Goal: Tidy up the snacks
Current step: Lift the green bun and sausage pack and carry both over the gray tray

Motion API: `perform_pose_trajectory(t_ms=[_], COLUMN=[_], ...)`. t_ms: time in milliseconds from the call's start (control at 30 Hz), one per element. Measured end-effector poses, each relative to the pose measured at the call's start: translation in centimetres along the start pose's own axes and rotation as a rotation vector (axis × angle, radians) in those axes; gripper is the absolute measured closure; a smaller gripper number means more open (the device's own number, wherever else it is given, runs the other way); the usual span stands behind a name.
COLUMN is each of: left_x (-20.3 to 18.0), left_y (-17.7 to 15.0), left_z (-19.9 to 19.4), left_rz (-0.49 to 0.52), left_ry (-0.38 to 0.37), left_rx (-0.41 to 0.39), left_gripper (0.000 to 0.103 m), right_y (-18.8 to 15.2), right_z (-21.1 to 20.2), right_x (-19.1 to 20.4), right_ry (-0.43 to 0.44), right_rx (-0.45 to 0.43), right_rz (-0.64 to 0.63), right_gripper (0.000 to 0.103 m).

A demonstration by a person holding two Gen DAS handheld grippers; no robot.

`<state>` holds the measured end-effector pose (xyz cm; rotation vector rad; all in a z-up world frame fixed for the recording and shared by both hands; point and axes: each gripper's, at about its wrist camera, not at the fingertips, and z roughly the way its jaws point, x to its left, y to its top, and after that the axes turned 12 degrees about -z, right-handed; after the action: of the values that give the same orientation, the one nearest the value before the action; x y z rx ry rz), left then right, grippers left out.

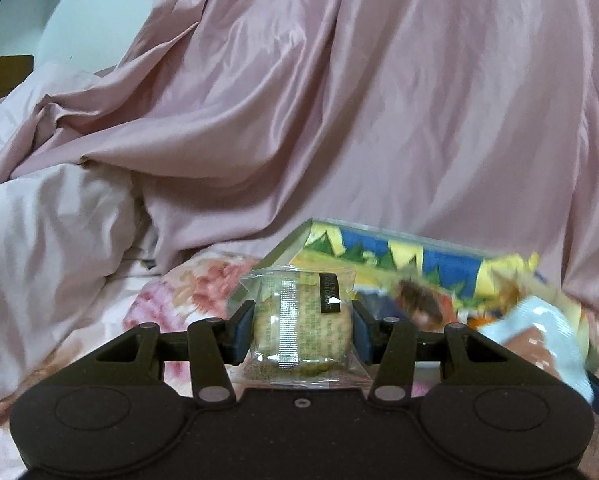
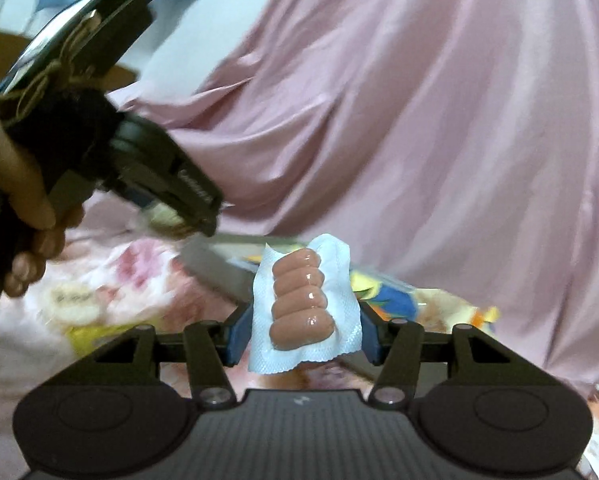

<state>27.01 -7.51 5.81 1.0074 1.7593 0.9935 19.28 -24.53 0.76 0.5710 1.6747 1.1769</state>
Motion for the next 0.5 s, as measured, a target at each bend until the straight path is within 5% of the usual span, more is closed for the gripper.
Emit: perform_pose_trajectory(t_ms=[267,500], left_x=[-3.8,-5.1], left_y=[0.9,0.4], left_z=[3.8,6.2], left_rz=[-0.021,0.017], left_ry=[-0.051,-0.062], left_rx=[-0.012,0.017], left_gripper=[0.052,0.052], right_y=[-0.2,-0.2], right_z=[1.7,4.4], right_x=[-2.7,-3.1], right_ry=[-0.127,-0.143], right_rx=[-0.059,-0.075], right_rz=[0.127,0.153], right_gripper=[0.043,0.043])
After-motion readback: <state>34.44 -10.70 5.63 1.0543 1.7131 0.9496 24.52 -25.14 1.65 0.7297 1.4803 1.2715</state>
